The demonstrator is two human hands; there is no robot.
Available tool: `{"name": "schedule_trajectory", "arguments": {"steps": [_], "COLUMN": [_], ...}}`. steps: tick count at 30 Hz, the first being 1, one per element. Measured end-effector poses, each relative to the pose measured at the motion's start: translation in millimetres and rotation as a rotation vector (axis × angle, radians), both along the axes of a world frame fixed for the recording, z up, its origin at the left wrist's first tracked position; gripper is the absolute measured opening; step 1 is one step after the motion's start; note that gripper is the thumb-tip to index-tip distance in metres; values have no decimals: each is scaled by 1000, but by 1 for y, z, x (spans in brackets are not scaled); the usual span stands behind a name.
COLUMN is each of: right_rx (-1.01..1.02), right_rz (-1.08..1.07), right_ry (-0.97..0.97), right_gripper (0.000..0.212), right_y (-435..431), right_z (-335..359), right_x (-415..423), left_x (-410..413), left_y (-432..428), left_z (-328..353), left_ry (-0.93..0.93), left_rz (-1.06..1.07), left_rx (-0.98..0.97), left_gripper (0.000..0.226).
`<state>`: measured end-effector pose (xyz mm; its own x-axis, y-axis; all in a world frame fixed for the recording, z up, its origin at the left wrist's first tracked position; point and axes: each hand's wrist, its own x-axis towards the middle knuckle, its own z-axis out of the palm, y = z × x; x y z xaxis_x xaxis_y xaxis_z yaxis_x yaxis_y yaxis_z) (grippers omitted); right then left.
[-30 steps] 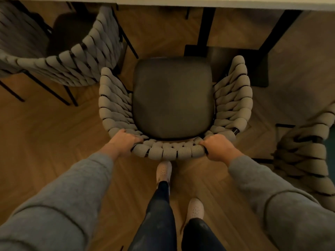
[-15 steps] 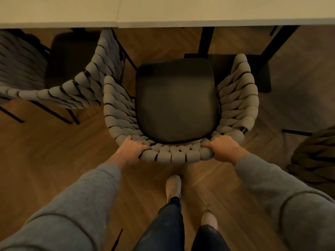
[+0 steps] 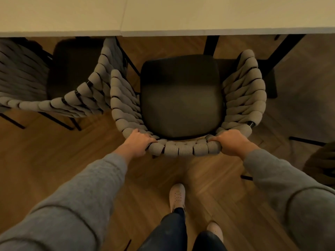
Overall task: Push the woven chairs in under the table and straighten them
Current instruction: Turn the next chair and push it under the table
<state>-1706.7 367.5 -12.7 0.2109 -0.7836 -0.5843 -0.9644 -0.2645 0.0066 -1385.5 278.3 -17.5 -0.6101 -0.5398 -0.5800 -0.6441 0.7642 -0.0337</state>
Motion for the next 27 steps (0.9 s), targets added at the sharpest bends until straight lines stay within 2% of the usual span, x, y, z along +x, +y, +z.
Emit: {"name": "schedule_trajectory", "arguments": {"steps": [15, 23, 27], "right_rx": [-68, -24, -68], "right_rz": [-164, -161, -186], "right_ry": [-175, -202, -236], "right_gripper": [37, 33, 34], "right_y": [-96, -115, -137], "right_z": [-7, -11, -13], "right_x": [29, 32, 37], "left_x": [9, 8, 3], "left_y": [-119, -142, -172], "left_z": [8, 9, 11], "left_ry": [-101, -134, -195], "left_rz": [53, 54, 91], "left_rx": [-67, -86, -135], "left_gripper": [48, 44, 45]}}
